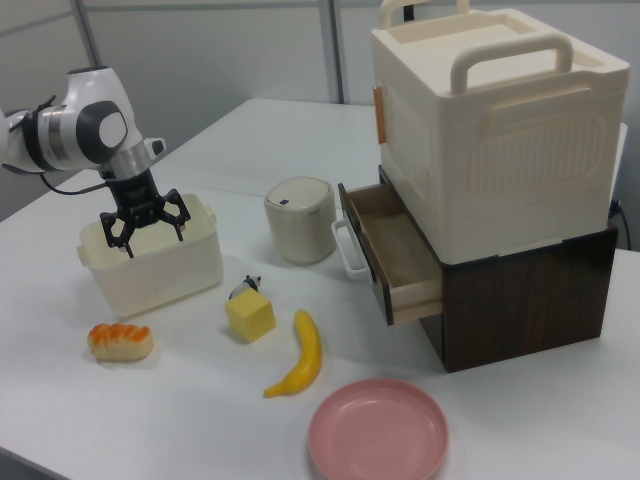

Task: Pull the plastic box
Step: 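Drag the cream plastic box toward the drawer unit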

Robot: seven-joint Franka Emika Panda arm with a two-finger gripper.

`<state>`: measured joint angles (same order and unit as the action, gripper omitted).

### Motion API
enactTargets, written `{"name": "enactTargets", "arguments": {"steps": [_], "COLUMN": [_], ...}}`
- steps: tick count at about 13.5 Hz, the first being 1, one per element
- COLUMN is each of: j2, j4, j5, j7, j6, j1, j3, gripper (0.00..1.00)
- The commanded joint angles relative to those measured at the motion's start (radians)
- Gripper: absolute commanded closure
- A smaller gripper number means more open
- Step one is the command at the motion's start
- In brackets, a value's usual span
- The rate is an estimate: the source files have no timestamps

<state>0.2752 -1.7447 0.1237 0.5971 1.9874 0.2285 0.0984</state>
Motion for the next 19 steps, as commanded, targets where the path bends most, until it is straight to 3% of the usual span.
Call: {"name": "enactTargets", "arguments": {"steps": [1, 6, 10, 12, 15, 19], "j2": [-0.066, -0.178, -0.189, -0.198, -0.273, -0.362], "j4": [-0.065, -0.174, -0.164, -0.116, -0.079, -0.036], "j5": [0.013, 0.016, 0.01, -0.006, -0.007, -0.039], "j7": [0.059, 0.144, 0.132, -0.021, -0.375, -0.589], "j6": [-0.028, -0.033, -0.061, -0.062, -0.111, -0.284], "j1": [0.006, 0.0, -0.001, -0.004, -0.037, -0.116], "j3": [-0.025, -0.058, -0.068, -0.068, -0.068, -0.059], "gripper": [0.0, 0.0, 0.0, 0.0, 0.0, 0.0]}}
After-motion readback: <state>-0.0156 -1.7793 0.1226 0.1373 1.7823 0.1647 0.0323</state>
